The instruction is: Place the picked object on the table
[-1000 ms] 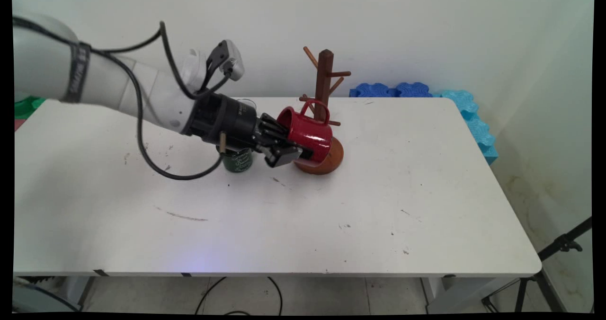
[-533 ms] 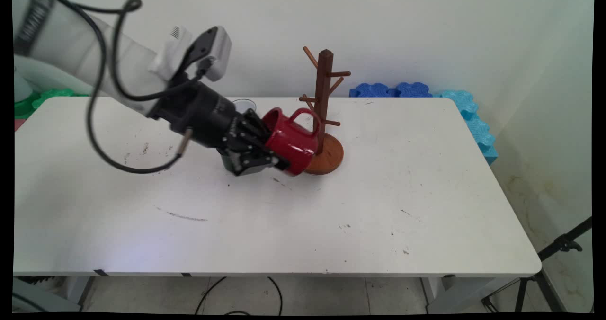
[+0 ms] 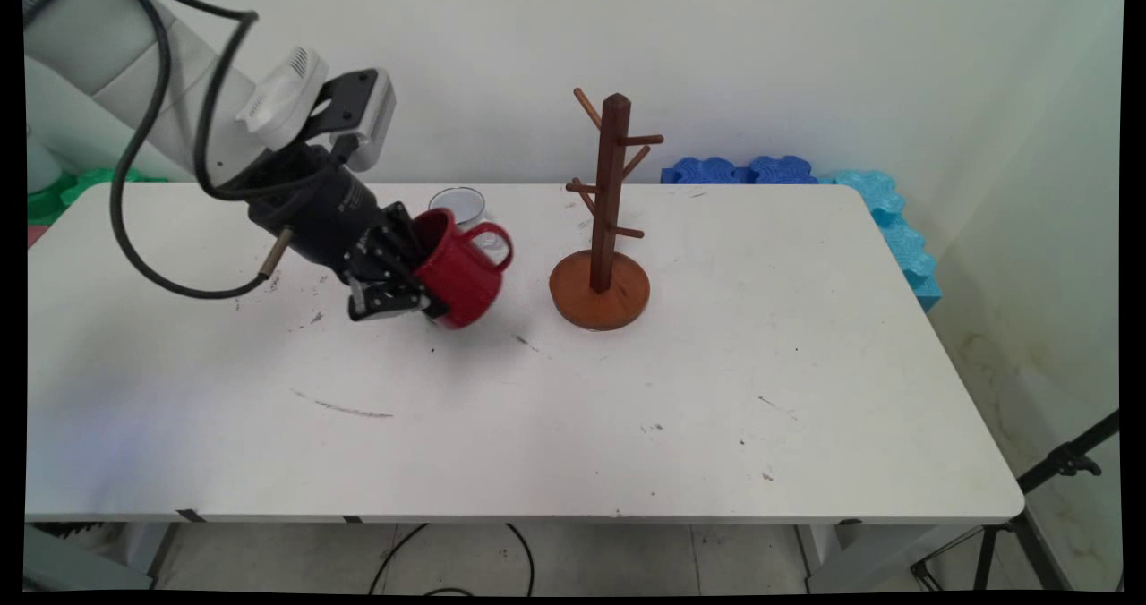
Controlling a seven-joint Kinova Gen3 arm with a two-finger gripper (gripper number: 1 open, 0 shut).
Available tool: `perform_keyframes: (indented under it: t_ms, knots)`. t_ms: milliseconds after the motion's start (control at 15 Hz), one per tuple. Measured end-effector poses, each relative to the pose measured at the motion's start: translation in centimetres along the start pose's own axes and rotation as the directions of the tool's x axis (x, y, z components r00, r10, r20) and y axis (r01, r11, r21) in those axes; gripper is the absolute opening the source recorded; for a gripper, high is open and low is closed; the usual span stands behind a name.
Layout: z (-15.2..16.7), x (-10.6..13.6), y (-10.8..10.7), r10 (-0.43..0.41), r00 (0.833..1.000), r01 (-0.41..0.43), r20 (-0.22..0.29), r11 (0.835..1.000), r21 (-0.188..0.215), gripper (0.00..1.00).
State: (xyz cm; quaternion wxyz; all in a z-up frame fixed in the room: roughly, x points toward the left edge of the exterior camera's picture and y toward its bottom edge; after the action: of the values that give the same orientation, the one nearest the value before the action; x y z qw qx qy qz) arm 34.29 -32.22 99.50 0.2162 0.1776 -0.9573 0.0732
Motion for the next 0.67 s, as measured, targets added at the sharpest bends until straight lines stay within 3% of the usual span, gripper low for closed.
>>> perform_keyframes:
  t_ms: [267,667]
  knots:
    - [1.0,-0.5,-0.8,0.006,0.995,-0.005,0.101,1.0,-0.012,0.0]
    - [3.3,-0.5,-0.9,0.012,0.983,-0.002,0.181,0.998,-0.056,0.0]
